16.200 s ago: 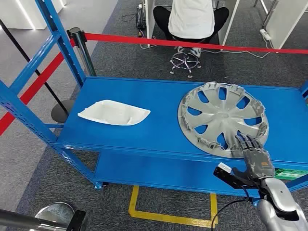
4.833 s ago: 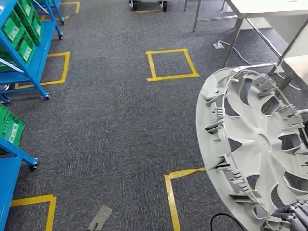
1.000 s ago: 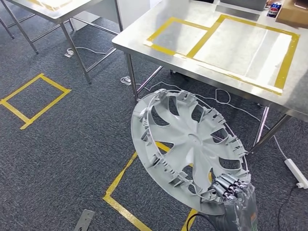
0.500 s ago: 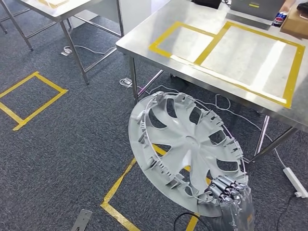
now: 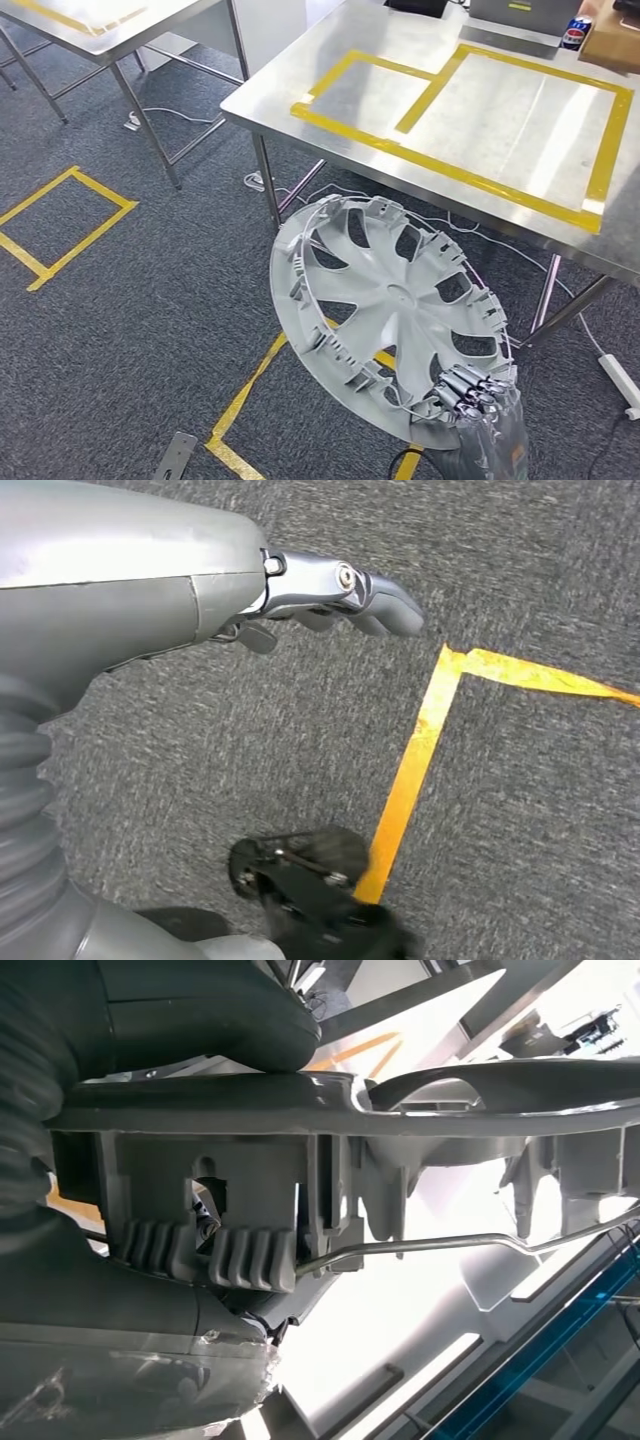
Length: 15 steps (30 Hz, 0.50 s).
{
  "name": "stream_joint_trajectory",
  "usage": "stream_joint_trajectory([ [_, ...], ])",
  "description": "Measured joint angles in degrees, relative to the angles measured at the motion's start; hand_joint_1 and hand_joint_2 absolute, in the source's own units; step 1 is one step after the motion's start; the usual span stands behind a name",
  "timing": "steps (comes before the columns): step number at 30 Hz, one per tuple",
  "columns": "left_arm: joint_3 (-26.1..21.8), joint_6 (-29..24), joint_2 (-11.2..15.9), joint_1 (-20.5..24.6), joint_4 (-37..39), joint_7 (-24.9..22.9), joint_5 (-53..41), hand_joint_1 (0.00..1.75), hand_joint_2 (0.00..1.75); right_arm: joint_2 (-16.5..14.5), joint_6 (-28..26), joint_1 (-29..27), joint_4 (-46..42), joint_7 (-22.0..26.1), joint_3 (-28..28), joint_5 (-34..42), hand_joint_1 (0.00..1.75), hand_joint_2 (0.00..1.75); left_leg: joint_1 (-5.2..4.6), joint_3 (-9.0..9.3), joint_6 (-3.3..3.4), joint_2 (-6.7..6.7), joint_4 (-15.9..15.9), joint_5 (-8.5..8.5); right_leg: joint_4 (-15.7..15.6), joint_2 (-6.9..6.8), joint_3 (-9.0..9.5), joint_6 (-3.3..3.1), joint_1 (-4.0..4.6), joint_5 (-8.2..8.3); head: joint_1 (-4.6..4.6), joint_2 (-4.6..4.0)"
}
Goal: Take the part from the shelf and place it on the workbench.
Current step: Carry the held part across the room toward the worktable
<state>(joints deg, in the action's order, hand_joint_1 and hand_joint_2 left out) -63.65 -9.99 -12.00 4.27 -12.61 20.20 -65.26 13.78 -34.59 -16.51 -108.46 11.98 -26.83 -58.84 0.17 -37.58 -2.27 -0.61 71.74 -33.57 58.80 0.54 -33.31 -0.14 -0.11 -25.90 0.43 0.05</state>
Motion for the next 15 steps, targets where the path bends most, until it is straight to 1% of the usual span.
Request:
stream_joint_trajectory([
  [1,0.0,0.0,0.0,-0.1,0.0,0.0,0.0,0.00,1.75,0.0,0.0,-0.1,0.0,-0.1,0.0,-0.1,1.75,1.75,-0.02,-1.68,0.02,0.00,1.5,-0.41,0.0,0.08,0.47,-0.05,0.03,-0.42,-0.02,-0.01],
  [2,0.0,0.0,0.0,-0.2,0.0,0.0,0.0,0.00,1.75,0.0,0.0,-0.1,0.0,-0.3,0.0,-0.2,1.75,1.75,-0.04,-2.45,0.14,0.00,1.1,0.49,0.0,0.15,1.05,-0.04,0.05,-0.87,-0.02,-0.01],
  [3,0.0,0.0,0.0,-0.2,0.0,0.0,0.0,0.00,1.75,0.0,0.0,-0.2,0.0,-0.4,0.0,-0.3,1.75,1.75,-0.07,-2.19,0.32,0.00,-1.3,2.70,0.0,0.21,1.71,0.02,0.05,-1.33,-0.02,-0.01],
  [4,0.0,0.0,0.0,-0.2,0.0,0.0,0.0,0.00,1.75,0.0,0.0,-0.2,0.0,-0.5,0.0,-0.4,1.75,1.75,-0.10,-1.27,0.56,0.01,-4.9,5.74,0.0,0.24,2.40,0.14,0.05,-1.84,-0.02,-0.01],
  [5,0.0,0.0,0.1,-0.2,0.0,0.0,0.0,0.00,1.75,0.0,0.0,-0.1,0.0,-0.5,0.0,-0.4,1.75,1.75,-0.18,-0.19,0.79,0.03,-8.5,8.13,0.0,0.27,3.06,0.34,0.11,-2.34,0.00,0.00],
  [6,0.0,0.0,0.1,-0.2,0.0,0.0,0.0,0.00,1.75,0.0,-0.1,-0.1,0.0,-0.6,0.0,-0.4,1.75,1.75,-0.25,0.71,0.99,0.05,-11.4,9.42,0.0,0.29,3.38,0.62,0.19,-2.81,-0.02,0.00],
  [7,0.0,0.0,0.1,-0.2,0.0,0.0,0.0,0.00,1.75,0.1,-0.1,-0.1,0.0,-0.8,-0.1,-0.5,1.75,1.75,-0.31,1.26,1.20,0.05,-13.1,10.00,-0.1,0.33,3.51,0.97,0.27,-3.22,-0.01,0.01],
  [9,0.0,0.0,0.0,-0.2,0.0,0.0,-0.1,0.00,1.75,0.1,-0.3,-0.1,0.0,-1.1,-0.1,-0.7,1.75,1.75,-0.29,1.69,1.70,-0.01,-14.0,9.41,0.0,0.34,3.80,1.71,0.38,-3.66,-0.05,0.01],
  [10,0.0,0.0,0.0,-0.2,0.0,0.0,-0.1,0.00,1.75,0.2,-0.3,-0.1,0.0,-1.3,-0.2,-0.7,1.75,1.75,-0.21,2.00,2.06,-0.05,-14.1,9.46,0.1,0.28,4.02,2.06,0.36,-3.98,-0.03,0.01],
  [11,0.0,0.0,0.0,-0.2,0.0,0.0,-0.1,0.00,1.75,0.2,-0.3,-0.1,0.0,-1.3,-0.3,-0.7,1.75,1.75,-0.14,2.41,2.44,-0.08,-14.2,9.26,1.0,0.19,3.99,2.35,0.33,-4.56,0.02,0.01],
  [12,0.0,0.0,0.0,-0.2,0.0,0.0,-0.1,0.00,1.75,0.3,-0.4,0.0,0.0,-1.4,-0.3,-0.8,1.75,1.75,-0.08,2.89,2.76,-0.11,-14.2,9.02,2.8,0.10,3.18,2.59,0.30,-5.65,0.15,0.01],
  [13,-0.1,0.0,0.0,-0.2,0.0,0.0,-0.1,0.00,1.75,0.4,-0.4,0.0,0.0,-1.4,-0.4,-0.8,1.75,1.75,-0.08,3.27,3.02,-0.10,-14.3,8.73,5.8,0.02,1.58,2.80,0.27,-6.99,0.20,0.01],
  [15,-0.1,0.0,0.0,-0.2,0.0,0.0,-0.2,0.00,1.75,0.4,-0.4,0.1,0.1,-1.4,-0.5,-0.9,1.75,1.75,-0.10,4.01,3.23,-0.09,-14.2,7.97,13.1,-0.01,-3.05,3.12,0.23,-9.76,0.32,0.01],
])
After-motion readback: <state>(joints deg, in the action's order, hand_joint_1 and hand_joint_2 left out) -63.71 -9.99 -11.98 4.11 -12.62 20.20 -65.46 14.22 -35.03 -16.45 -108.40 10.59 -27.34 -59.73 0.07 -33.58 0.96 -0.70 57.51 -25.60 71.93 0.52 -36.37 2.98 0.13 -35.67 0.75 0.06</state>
